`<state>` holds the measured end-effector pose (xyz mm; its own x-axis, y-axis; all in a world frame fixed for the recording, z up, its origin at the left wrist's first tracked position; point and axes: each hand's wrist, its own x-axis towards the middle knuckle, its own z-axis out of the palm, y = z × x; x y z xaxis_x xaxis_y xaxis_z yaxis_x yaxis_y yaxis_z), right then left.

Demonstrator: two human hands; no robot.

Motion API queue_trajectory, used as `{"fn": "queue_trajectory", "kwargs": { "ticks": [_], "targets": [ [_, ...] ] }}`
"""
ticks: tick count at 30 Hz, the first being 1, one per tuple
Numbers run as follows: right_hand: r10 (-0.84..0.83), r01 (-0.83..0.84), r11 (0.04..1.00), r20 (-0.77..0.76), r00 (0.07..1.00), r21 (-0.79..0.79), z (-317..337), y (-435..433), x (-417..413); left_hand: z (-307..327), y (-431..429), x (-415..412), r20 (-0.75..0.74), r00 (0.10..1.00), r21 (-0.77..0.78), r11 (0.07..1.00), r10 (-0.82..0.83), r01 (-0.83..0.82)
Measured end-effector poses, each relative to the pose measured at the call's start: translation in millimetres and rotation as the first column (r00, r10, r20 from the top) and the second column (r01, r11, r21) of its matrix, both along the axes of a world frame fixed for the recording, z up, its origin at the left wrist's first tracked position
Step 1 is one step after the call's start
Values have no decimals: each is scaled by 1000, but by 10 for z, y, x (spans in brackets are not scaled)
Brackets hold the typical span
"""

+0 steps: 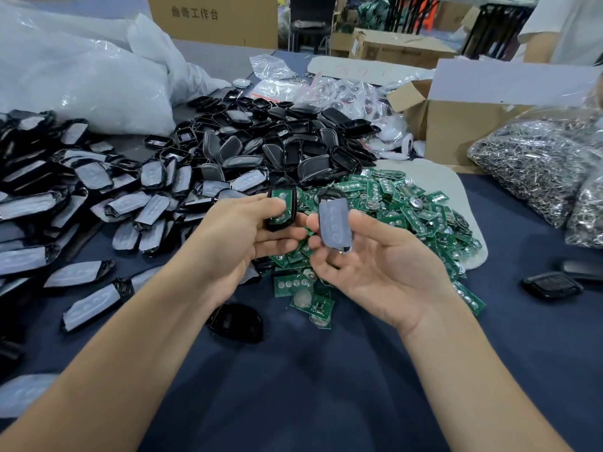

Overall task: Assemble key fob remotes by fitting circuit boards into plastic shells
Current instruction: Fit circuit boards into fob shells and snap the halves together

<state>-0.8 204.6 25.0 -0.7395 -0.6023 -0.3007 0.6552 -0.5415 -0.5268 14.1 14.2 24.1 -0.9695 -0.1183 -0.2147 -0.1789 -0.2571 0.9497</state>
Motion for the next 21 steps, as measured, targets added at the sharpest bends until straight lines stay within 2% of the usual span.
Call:
{"fn": "queue_trajectory", "kwargs": {
  "ticks": [3,10,16,21],
  "targets": [
    [-21,22,999,-24,999,37,-16,4,-16,7,20,8,-12,1000,-32,999,26,-27],
    [16,-16,1000,-100,995,2,-26,20,-30,39,11,24,-96,995,-154,988,12,-27],
    [27,-29,999,-116,993,-14,-19,27,-40,40,-22,35,-133,991,-164,986,-2,-20],
    [0,5,999,-129,992,37,-8,47,-45,17,-21,20,-163,982,-167,978,98,-125]
  ]
}}
